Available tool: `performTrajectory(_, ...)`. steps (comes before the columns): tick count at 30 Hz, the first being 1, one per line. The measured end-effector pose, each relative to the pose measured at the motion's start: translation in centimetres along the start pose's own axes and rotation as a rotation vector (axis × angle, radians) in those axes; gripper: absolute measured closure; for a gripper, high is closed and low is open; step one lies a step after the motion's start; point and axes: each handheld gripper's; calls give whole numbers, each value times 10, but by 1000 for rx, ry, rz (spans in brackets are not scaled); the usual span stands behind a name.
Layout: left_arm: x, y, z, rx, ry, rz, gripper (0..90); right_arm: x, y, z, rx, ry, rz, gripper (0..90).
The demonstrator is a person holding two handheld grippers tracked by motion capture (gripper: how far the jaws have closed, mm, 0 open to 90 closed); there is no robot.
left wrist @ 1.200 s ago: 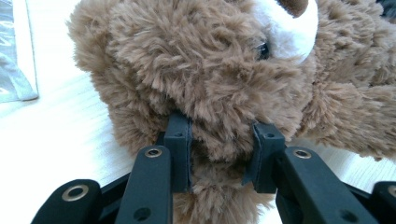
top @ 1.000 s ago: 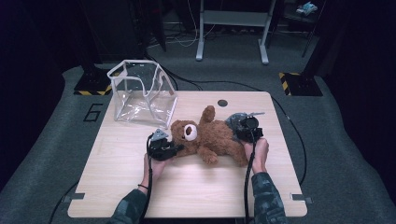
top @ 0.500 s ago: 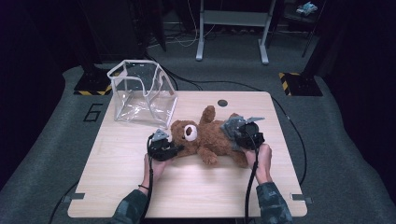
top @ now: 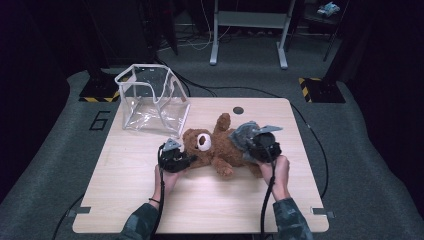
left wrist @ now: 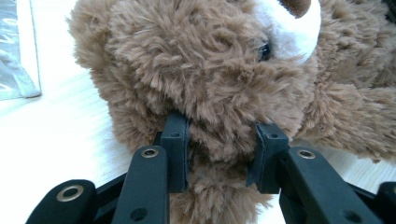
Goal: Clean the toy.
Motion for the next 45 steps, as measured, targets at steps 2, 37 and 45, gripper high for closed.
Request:
performTrajectory(2,0,0,0,-2,-4,4,642,-7,-2,16,-48,-33,-24,754)
performTrajectory(37,0,0,-11,-8,-6,-16,410,-39,-62,42,153,-44,-96,751)
performTrajectory(45,-20,11,-23,33,-33,77,320,-18,-61,22,132,18,-79,748)
Point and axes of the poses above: each handheld gripper's, and its own axes: z roughly forward along the jaws, x roughly out of its top, y roughly to its right, and after that the axes turned 7 degrees about x, right-handed
